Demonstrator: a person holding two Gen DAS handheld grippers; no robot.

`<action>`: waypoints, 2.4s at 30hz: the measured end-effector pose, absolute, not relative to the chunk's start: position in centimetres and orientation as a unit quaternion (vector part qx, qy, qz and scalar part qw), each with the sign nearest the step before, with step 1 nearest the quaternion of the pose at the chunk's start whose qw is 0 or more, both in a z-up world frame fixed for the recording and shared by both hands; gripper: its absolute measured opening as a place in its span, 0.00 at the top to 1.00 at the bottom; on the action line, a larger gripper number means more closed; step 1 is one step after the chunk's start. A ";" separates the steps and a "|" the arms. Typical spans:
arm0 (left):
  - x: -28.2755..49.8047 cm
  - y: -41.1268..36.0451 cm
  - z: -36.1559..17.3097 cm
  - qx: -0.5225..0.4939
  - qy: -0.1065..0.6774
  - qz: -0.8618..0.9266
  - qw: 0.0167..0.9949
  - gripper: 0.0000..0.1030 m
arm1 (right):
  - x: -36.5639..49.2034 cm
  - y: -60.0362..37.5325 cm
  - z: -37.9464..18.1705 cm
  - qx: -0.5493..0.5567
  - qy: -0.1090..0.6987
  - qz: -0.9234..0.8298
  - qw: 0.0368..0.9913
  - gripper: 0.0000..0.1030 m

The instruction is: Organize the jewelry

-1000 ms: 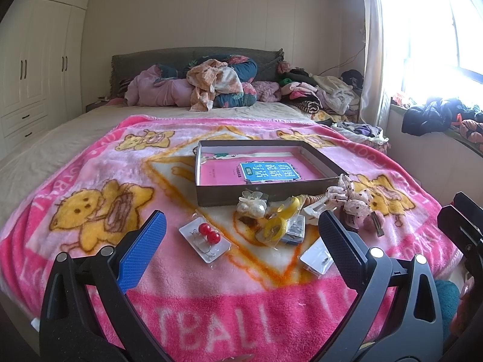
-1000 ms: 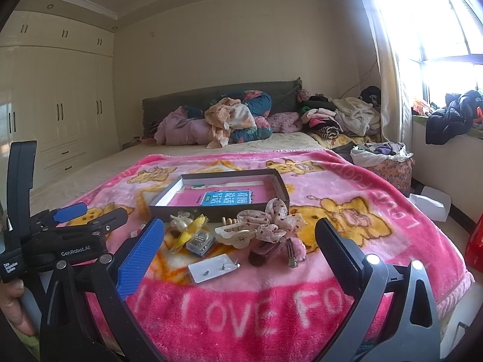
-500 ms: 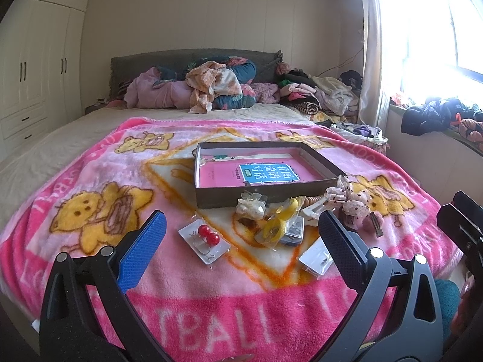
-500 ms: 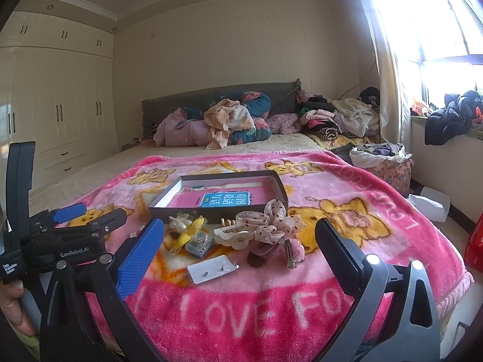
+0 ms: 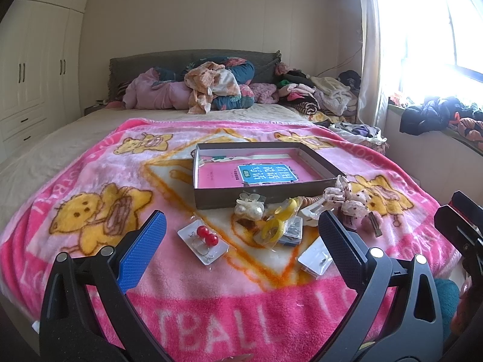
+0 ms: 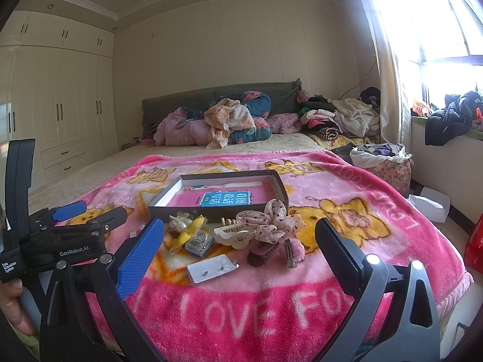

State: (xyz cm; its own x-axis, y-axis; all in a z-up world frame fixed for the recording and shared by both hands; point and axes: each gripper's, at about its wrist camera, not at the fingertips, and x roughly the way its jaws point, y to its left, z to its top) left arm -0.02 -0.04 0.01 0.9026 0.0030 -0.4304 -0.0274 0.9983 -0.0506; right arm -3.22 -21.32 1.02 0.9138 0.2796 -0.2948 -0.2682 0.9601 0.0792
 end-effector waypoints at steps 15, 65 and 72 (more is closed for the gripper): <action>0.4 0.0 -0.2 -0.031 0.232 0.003 0.972 0.11 | -2.7 -21.1 0.4 0.015 0.166 0.146 0.975 0.06; 11.7 -3.0 -5.6 0.011 0.341 -0.102 0.935 0.11 | 11.6 -22.2 -3.4 -0.026 0.307 0.114 0.945 0.06; 12.9 -3.2 -6.3 0.014 0.350 -0.110 0.930 0.27 | 14.1 -22.2 -4.9 -0.028 0.347 0.132 0.928 0.17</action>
